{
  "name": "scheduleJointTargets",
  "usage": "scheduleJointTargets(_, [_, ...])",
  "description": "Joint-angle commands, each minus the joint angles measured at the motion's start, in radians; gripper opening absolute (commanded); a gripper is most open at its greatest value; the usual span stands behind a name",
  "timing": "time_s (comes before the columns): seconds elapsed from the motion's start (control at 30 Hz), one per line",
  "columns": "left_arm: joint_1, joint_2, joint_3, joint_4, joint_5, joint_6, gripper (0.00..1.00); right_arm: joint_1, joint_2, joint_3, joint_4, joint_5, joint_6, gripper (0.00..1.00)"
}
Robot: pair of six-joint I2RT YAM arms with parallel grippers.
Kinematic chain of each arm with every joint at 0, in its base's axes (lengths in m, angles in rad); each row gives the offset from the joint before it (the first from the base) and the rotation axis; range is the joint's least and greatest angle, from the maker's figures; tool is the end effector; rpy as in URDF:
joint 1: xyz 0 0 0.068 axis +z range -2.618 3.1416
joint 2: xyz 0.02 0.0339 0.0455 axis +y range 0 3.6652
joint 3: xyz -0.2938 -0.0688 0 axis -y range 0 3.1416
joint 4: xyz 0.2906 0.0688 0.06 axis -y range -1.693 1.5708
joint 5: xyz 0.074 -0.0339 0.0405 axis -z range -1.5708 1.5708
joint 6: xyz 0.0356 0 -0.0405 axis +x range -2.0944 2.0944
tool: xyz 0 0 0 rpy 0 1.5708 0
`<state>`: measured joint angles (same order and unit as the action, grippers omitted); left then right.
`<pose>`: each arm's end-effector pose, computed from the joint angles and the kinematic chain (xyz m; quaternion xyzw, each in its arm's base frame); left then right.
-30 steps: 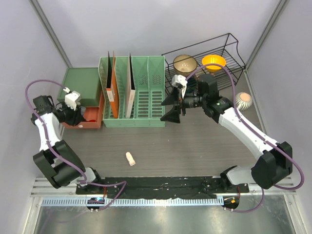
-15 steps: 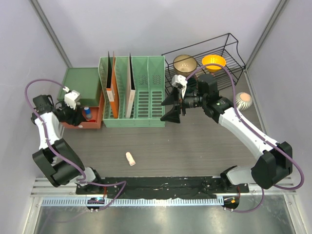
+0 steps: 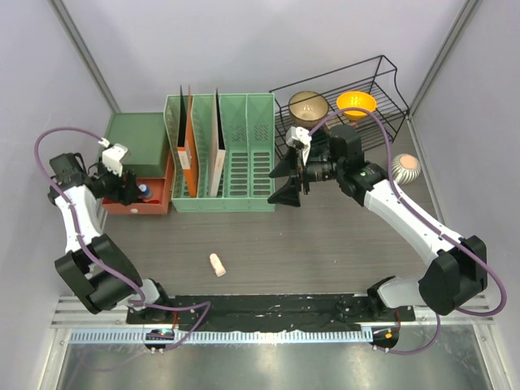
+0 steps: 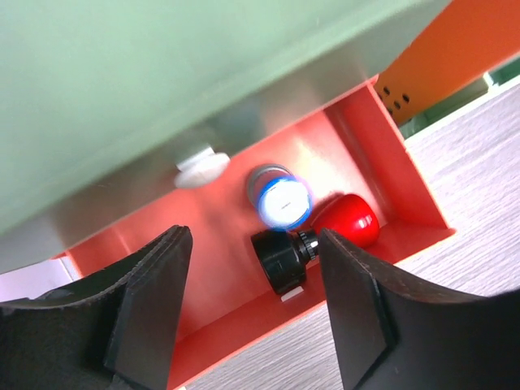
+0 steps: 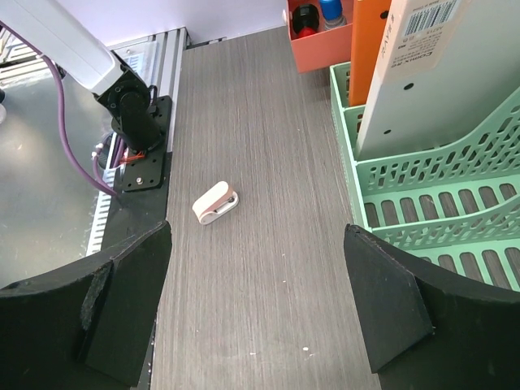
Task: Organize the desk
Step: Place the stationery in the drawer.
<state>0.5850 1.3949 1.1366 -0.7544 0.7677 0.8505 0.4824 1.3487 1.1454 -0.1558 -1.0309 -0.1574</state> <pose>0.2785 0.1548 0.3020 0.2202 0.8699 -0.1032 0.4292 0.2856 0.1840 0.3677 -0.4914 0.5907 0.4800 0.4234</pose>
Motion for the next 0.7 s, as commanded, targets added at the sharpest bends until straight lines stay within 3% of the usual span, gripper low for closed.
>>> scheduleJointTargets(0.0, [0.009, -0.054, 0.052, 0.038, 0.051, -0.048, 0.70, -0.002, -0.017, 0.001, 0.027, -0.014, -0.021, 0.92])
scheduleJointTargets(0.67, [0.003, -0.027, -0.040, 0.170, 0.111, -0.156, 0.70, -0.004, -0.017, -0.012, 0.021, -0.017, -0.033, 0.92])
